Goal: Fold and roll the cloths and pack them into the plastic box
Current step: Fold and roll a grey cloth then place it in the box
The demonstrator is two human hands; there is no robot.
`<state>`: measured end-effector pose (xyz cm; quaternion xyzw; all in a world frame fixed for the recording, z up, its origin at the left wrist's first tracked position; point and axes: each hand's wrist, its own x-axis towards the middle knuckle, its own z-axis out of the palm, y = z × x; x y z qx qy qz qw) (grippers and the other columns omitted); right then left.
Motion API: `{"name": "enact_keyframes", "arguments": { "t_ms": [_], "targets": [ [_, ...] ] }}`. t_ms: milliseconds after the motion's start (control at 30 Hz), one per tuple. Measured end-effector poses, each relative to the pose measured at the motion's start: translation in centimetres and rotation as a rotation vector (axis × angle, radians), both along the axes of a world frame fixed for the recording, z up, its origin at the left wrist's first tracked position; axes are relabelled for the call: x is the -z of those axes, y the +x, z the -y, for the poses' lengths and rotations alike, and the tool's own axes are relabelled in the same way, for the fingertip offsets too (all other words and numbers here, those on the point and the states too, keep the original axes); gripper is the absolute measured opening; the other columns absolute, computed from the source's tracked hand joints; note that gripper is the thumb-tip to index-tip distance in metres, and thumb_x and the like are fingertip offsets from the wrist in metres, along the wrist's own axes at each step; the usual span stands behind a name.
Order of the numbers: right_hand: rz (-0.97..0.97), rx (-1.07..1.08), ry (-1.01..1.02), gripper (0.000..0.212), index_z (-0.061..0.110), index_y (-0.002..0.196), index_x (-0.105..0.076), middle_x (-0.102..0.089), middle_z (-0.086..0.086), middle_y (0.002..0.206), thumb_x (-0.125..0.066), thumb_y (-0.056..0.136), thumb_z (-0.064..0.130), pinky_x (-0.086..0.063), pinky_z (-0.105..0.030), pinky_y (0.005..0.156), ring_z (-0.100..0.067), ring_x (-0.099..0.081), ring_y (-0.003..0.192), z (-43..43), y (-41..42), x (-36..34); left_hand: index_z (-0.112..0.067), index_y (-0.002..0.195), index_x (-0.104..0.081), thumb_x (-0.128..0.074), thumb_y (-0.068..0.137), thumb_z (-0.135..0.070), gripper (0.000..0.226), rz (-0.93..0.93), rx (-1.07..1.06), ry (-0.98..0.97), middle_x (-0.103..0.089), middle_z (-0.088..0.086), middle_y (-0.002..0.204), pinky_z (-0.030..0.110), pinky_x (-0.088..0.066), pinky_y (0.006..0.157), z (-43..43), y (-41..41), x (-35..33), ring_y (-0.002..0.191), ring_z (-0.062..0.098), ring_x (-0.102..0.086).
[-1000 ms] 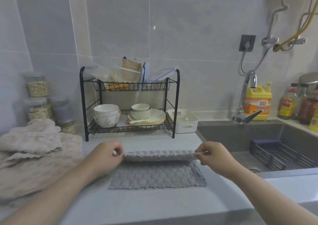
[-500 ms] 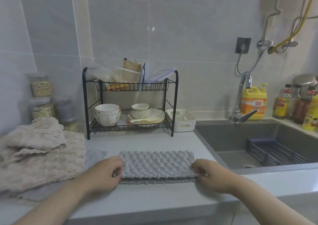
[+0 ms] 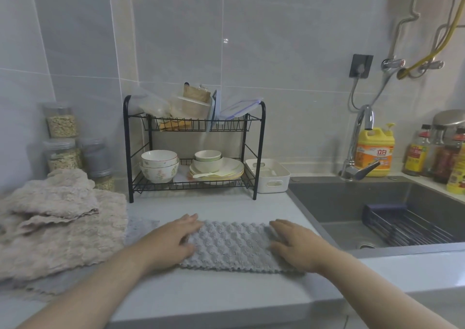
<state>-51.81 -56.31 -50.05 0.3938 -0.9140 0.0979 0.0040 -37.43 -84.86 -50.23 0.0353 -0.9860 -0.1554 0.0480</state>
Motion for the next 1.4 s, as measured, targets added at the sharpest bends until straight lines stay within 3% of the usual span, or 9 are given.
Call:
{"name": "enact_keyframes", "arguments": {
  "t_ms": [233, 333, 433, 533, 667, 867, 1033, 1267, 1400],
  "targets": [
    [0.059, 0.014, 0.191, 0.11, 0.03, 0.153, -0.007, -0.005, 0.007, 0.161, 0.012, 0.057, 0.079, -0.004, -0.04, 0.12, -0.012, -0.002, 0.148, 0.4, -0.9, 2.1, -0.027, 0.152, 0.003, -0.001, 0.056, -0.09, 0.115, 0.25, 0.037, -0.173, 0.008, -0.012, 0.159, 0.024, 0.004, 0.115, 1.5, -1.2, 1.6, 0.144, 0.002, 0.011],
    [0.111, 0.022, 0.15, 0.091, 0.032, 0.152, -0.012, -0.01, 0.008, 0.161, -0.004, 0.075, 0.079, -0.006, -0.037, 0.12, -0.011, -0.007, 0.148, 0.6, -1.3, 2.2, -0.027, 0.153, 0.002, -0.003, 0.055, -0.091, 0.116, 0.267, 0.031, -0.16, 0.007, -0.011, 0.159, 0.025, 0.002, 0.117, 1.7, -1.2, 1.6, 0.144, 0.003, 0.009],
    [0.164, 0.144, -0.146, 0.061, 0.019, 0.146, -0.036, -0.037, 0.003, 0.149, -0.039, 0.096, 0.054, -0.024, -0.031, 0.112, -0.017, -0.035, 0.137, 0.5, -2.0, 1.4, -0.028, 0.153, -0.009, -0.031, 0.08, -0.077, 0.09, 0.184, -0.016, -0.084, 0.0, -0.013, 0.159, 0.025, -0.001, 0.117, 0.9, -1.4, 0.8, 0.145, 0.002, 0.002],
    [0.117, 0.333, -0.129, 0.042, 0.01, 0.101, -0.059, -0.058, -0.008, 0.114, -0.038, 0.098, 0.046, -0.043, -0.035, 0.093, -0.028, -0.053, 0.109, 0.2, -3.3, 0.3, -0.032, 0.151, -0.018, -0.046, 0.093, -0.052, 0.067, 0.063, -0.007, -0.041, -0.005, -0.015, 0.158, 0.022, -0.002, 0.115, -0.8, -2.2, 0.1, 0.145, 0.001, -0.002],
    [0.109, 0.385, 0.044, 0.044, 0.018, 0.064, -0.043, -0.057, -0.011, 0.102, -0.041, 0.094, 0.05, -0.037, -0.029, 0.071, -0.025, -0.052, 0.088, 1.2, -3.2, 0.0, -0.036, 0.15, -0.018, -0.053, 0.086, -0.059, 0.077, 0.103, 0.091, -0.029, -0.009, -0.014, 0.159, 0.025, -0.003, 0.116, -3.9, -3.8, 0.8, 0.146, 0.003, -0.003],
    [0.456, 0.379, -0.387, 0.02, 0.022, 0.106, -0.042, -0.061, -0.005, 0.083, -0.054, 0.09, 0.026, -0.037, -0.029, 0.054, -0.018, -0.049, 0.059, 1.6, -2.5, 0.0, -0.033, 0.152, -0.009, -0.048, 0.082, -0.071, 0.089, 0.2, 0.066, -0.105, -0.001, -0.008, 0.161, 0.031, 0.003, 0.118, -5.1, -4.5, 1.6, 0.147, 0.01, 0.001],
    [0.591, 0.36, -0.58, 0.04, 0.027, 0.118, -0.039, -0.062, -0.02, 0.097, -0.05, 0.087, 0.005, -0.045, -0.035, 0.057, -0.025, -0.055, 0.064, 1.2, -2.6, -1.0, -0.035, 0.151, -0.013, -0.05, 0.08, -0.071, 0.087, 0.208, 0.041, -0.093, -0.003, -0.008, 0.161, 0.032, 0.002, 0.118, -5.3, -4.2, 1.5, 0.147, 0.01, 0.0],
    [0.72, 0.436, -0.802, 0.038, 0.015, 0.119, -0.045, -0.059, -0.016, 0.074, -0.054, 0.087, -0.003, -0.034, -0.021, 0.034, -0.013, -0.045, 0.036, 1.3, -2.2, -2.9, -0.039, 0.15, -0.016, -0.034, 0.091, -0.064, 0.066, 0.151, 0.005, -0.075, -0.005, -0.008, 0.16, 0.035, 0.003, 0.117, -6.5, -3.6, 1.0, 0.147, 0.013, -0.002],
    [0.785, 0.418, -0.872, 0.028, 0.019, 0.106, -0.051, -0.066, -0.019, 0.084, -0.058, 0.086, 0.001, -0.057, -0.046, 0.06, -0.03, -0.065, 0.063, 2.1, -1.9, -4.1, -0.043, 0.147, -0.022, -0.036, 0.09, -0.063, 0.062, 0.08, -0.032, -0.151, -0.014, -0.007, 0.16, 0.052, 0.003, 0.117, -7.4, -4.3, 1.7, 0.147, 0.016, -0.007]
  ]
}}
